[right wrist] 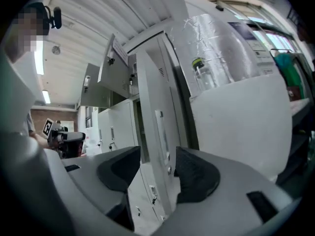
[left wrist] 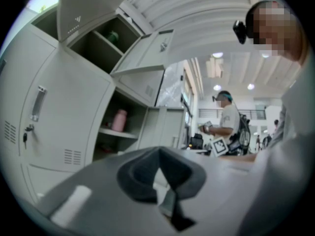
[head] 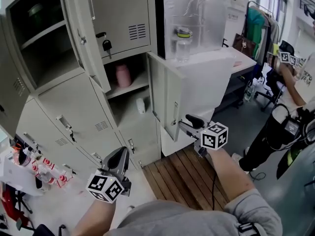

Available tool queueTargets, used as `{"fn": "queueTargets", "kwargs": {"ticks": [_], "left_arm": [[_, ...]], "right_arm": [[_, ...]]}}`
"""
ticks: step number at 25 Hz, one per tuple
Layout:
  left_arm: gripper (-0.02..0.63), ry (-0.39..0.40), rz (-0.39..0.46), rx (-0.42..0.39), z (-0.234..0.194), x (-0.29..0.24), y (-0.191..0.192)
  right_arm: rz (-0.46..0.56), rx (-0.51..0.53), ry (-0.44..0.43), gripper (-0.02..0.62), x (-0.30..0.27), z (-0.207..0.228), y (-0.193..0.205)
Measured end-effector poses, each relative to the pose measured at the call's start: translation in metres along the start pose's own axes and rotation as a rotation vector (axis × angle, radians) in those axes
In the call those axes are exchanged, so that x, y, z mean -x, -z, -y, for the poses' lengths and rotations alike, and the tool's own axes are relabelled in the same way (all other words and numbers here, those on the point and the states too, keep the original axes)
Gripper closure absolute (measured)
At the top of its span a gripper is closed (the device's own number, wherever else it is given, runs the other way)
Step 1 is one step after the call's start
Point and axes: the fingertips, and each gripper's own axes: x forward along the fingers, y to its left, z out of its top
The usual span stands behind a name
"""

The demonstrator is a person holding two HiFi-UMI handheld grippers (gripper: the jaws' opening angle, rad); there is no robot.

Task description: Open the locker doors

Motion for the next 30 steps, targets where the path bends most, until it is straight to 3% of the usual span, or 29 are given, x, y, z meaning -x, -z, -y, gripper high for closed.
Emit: {"fn": "queueTargets", "kwargs": {"ticks": [5,8,11,19,30], "left_arm": [[0.603,-0.005,-0.006,0.004,-0.004,0.008,0.014],[0.604,-0.003,-0.021,0.009,-0.003,0.012,0.029],[0.603,0.012,-0.046,0.012,0.005,0.018,0.046],[0.604,0.026,-0.08,0.033,0.016,0.037,0.073],[0.604,0.046,-0.075,0.023,0.015,0.045,0.07]], "right_arm": [[0.017,-0.117,-0.03,0.391,0.043,-0.073,0.061],[0.026,-0.085,-0.045,0.514,0.054,-0.121,0.086],[-0.01,-0.04,-0.057,0.566,0.053,-0.154,0.105],[-0.036,-0.077,-0.057,0.586,0.054,-0.166,0.118],[-0.046,-0.052,-0.087,0.586,0.043,-0.176,0.114]]}}
